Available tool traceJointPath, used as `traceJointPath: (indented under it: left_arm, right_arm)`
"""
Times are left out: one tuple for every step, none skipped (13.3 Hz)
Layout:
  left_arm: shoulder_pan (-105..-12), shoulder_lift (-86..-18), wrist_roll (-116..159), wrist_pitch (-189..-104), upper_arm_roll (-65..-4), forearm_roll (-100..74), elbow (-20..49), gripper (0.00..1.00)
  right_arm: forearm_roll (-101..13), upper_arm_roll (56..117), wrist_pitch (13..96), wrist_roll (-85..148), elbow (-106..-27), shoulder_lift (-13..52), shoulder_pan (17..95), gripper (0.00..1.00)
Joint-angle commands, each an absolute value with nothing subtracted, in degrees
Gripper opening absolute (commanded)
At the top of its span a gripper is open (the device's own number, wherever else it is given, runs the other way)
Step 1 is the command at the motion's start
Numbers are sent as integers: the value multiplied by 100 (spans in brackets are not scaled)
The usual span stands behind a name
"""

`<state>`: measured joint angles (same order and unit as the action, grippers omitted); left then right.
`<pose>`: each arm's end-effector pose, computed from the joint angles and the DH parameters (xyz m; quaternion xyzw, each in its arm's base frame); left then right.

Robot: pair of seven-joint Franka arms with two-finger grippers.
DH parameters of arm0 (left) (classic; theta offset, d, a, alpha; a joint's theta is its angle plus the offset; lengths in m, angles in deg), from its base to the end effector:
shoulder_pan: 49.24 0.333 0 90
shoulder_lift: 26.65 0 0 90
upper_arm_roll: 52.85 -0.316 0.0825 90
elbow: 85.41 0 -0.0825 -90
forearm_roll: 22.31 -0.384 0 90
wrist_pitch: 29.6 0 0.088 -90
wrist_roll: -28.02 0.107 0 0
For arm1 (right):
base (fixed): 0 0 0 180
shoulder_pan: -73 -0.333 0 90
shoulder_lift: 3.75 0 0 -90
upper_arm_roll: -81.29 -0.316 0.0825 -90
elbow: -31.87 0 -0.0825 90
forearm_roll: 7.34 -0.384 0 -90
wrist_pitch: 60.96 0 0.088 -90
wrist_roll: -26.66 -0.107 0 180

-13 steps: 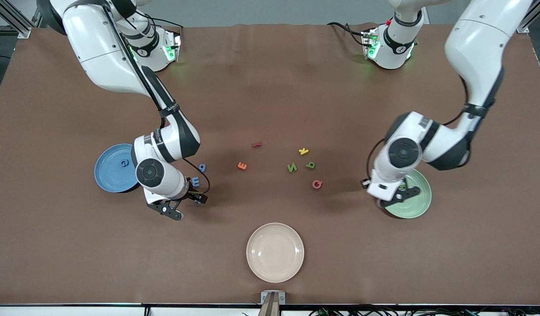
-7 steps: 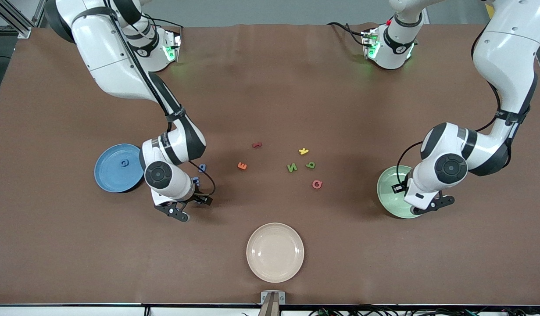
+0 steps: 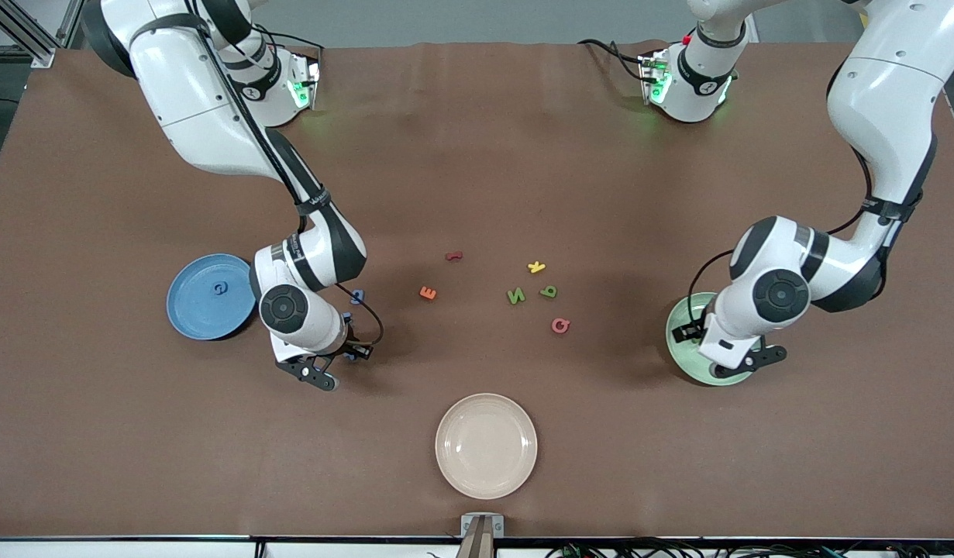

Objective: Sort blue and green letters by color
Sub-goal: 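Place green letter on the green plate while the right gripper lifts blue x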

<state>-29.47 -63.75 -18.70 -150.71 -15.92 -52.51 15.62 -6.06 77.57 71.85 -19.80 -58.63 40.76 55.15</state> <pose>0.6300 -0.1342 0.2442 -0.9880 -0.1382 0.0414 0.0552 0.6479 0.2494 0.1778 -0.9760 0.2165 0.0235 0.0021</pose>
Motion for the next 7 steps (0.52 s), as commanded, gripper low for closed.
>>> traceJointPath:
  left_arm:
    - [-3208,-6224,-2487,-14940,-1278,-5272,1733,100]
    - [-3462,-6268,-2881,-14966,-1269,-5272,1742,100]
    - [-3734,-6294,-3494,-14992,-1268,-5272,1743,100]
    - [-3937,-6382,-3970,-15045,-1268,-5281,1725,100]
    - [-4079,-6426,-4288,-15141,-1268,-5272,1716,100]
    - [-4280,-6496,-4769,-15298,-1268,-5263,1725,98]
    - [-4421,-6575,-5270,-15387,-1268,-5272,1725,97]
  right_arm:
    - [-585,7804,7149,-2072,-5690,4187,5463,44]
    - [-567,7804,7158,-2072,-5690,4195,5455,42]
    - [-567,7804,7167,-2072,-5690,4204,5463,39]
    - [-567,7804,7158,-2072,-5690,4204,5463,36]
    - [-567,7804,7158,-2072,-5690,4196,5455,32]
    - [-567,7804,7158,-2072,-5690,4204,5463,25]
    - [-567,7804,7158,-2072,-5690,4196,5463,17]
